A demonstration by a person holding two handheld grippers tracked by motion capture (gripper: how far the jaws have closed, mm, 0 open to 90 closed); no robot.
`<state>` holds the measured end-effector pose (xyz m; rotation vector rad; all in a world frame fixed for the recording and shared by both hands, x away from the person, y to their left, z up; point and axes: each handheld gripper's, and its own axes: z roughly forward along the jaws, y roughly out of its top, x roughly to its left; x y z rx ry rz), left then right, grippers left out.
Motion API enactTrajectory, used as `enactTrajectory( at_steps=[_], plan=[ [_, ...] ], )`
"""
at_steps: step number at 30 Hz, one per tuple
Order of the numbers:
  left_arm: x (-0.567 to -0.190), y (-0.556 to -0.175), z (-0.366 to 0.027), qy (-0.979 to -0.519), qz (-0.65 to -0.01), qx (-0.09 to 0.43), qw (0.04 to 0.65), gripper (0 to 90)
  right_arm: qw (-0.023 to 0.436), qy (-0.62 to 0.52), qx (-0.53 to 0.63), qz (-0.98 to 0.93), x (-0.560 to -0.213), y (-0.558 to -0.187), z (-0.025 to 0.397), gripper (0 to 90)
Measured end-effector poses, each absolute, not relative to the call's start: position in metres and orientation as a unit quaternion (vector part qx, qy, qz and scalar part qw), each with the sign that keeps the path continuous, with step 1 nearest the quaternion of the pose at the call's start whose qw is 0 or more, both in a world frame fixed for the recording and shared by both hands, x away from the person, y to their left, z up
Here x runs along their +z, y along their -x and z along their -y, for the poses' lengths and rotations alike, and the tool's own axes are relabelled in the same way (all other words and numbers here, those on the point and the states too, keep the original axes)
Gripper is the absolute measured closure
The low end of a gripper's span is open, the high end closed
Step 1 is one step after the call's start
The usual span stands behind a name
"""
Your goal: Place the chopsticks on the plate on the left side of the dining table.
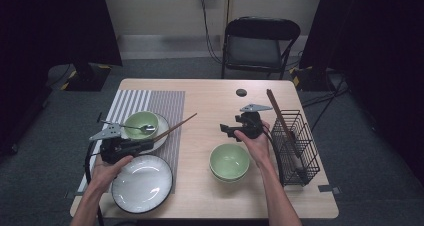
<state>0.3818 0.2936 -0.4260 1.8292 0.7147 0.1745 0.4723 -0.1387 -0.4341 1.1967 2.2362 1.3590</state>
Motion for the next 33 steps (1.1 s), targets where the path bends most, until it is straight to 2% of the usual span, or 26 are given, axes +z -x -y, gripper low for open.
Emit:
enactTrajectory(
  at_steps=[25,33],
  plan=[
    [-0.466,-0.392,-0.311,-0.803,-0.343,0.077,0.481,84.9,0.148,-0.434,0.379,-0.804,-0.484,-0.481,0.148,20.7],
    [-0.471,-0.395,-0.315,-0.804,-0.35,0.081,0.473,84.9,0.176,-0.433,0.353,-0.81,-0.498,-0.474,0.151,19.5]
  ],
)
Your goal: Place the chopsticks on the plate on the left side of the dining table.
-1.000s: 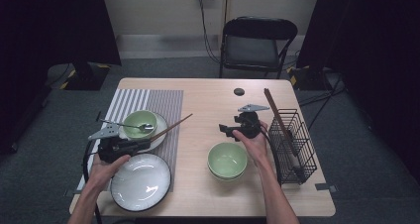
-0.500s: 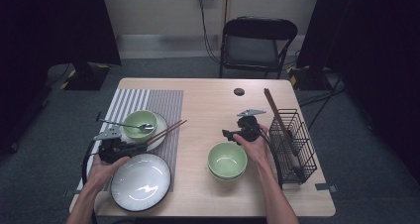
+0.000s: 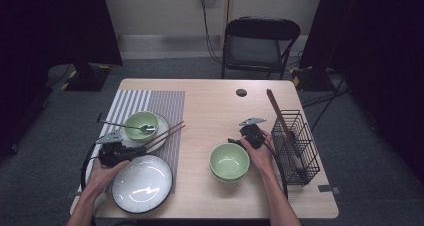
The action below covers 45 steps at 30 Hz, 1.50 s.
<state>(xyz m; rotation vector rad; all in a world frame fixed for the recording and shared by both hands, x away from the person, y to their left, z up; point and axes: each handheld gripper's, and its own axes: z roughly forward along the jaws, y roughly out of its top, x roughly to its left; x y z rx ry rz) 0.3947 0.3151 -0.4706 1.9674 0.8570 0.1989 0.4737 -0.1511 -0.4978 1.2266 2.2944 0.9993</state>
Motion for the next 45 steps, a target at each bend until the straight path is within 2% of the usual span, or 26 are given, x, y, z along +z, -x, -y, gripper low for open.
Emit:
enactTrajectory(
  at_steps=[4,13,20,32,45],
  plan=[
    [-0.472,-0.396,-0.314,-0.802,-0.355,0.084,0.473,84.9,0.192,-0.429,0.357,-0.807,-0.501,-0.471,0.151,19.5],
    [-0.472,-0.401,-0.313,-0.806,-0.356,0.086,0.465,84.7,0.193,-0.427,0.357,-0.808,-0.501,-0.471,0.151,19.4],
    [-0.471,-0.404,-0.306,-0.823,-0.353,0.103,0.433,84.7,0.193,-0.428,0.357,-0.808,-0.501,-0.471,0.151,19.4],
    [-0.471,-0.404,-0.305,-0.822,-0.359,0.109,0.428,81.9,0.193,-0.427,0.357,-0.808,-0.501,-0.471,0.151,19.4],
    [-0.471,-0.407,-0.304,-0.824,-0.356,0.114,0.427,84.5,0.192,-0.427,0.357,-0.808,-0.501,-0.471,0.151,19.3]
  ],
)
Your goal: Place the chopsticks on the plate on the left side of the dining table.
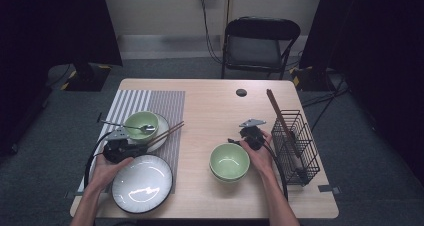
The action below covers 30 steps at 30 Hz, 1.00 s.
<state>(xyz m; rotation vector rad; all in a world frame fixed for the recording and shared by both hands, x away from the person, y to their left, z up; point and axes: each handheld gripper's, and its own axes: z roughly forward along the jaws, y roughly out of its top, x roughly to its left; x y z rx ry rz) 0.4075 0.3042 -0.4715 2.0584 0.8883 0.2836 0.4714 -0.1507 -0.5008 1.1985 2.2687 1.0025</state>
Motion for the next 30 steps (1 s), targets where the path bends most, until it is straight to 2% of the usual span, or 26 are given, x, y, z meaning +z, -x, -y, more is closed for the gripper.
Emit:
enactTrajectory(
  at_steps=[15,19,24,30],
  plan=[
    [-0.458,-0.403,-0.311,-0.807,-0.36,0.104,0.458,79.5,0.192,-0.427,0.357,-0.809,-0.501,-0.471,0.151,19.2],
    [-0.455,-0.401,-0.309,-0.811,-0.343,0.084,0.466,82.6,0.191,-0.427,0.357,-0.809,-0.501,-0.471,0.151,19.2],
    [-0.462,-0.402,-0.305,-0.827,-0.338,0.069,0.443,86.8,0.191,-0.426,0.357,-0.809,-0.501,-0.472,0.151,19.2],
    [-0.468,-0.406,-0.311,-0.824,-0.354,0.068,0.436,86.7,0.192,-0.426,0.357,-0.809,-0.501,-0.472,0.151,19.2]
  ],
)
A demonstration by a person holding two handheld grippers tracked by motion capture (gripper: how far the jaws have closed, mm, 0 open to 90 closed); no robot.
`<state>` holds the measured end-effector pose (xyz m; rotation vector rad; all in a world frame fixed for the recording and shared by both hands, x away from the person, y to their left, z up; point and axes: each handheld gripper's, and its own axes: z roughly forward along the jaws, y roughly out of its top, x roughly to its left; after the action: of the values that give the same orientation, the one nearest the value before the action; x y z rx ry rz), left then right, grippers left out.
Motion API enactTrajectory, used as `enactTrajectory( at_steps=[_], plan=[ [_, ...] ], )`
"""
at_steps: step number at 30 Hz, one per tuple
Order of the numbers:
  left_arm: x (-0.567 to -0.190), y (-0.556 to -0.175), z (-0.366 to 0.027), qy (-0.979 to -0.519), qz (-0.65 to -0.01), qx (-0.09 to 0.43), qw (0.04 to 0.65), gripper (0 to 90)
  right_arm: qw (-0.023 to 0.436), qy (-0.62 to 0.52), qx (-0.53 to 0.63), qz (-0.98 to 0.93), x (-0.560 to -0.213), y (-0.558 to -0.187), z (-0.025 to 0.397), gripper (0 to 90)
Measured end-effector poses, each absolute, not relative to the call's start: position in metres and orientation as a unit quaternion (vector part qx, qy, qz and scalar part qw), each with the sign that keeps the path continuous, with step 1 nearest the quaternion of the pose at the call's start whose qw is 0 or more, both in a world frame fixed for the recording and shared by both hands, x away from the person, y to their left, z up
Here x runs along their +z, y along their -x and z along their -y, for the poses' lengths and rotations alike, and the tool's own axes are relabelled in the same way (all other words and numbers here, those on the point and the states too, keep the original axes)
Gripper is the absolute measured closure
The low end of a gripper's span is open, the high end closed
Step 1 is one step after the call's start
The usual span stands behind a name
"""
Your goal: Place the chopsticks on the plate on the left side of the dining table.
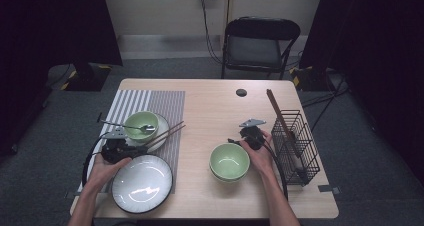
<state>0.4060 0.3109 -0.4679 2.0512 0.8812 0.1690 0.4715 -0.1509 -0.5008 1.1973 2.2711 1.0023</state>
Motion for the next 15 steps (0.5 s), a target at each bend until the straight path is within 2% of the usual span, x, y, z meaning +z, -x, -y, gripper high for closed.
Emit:
enactTrajectory(
  at_steps=[12,15],
  plan=[
    [-0.4707,-0.4065,-0.3152,-0.815,-0.373,0.088,0.435,85.5,0.192,-0.426,0.357,-0.809,-0.5008,-0.4715,0.151,19.2],
    [-0.4704,-0.4059,-0.316,-0.814,-0.377,0.093,0.431,82.8,0.192,-0.426,0.357,-0.809,-0.5008,-0.4715,0.151,19.2]
  ],
)
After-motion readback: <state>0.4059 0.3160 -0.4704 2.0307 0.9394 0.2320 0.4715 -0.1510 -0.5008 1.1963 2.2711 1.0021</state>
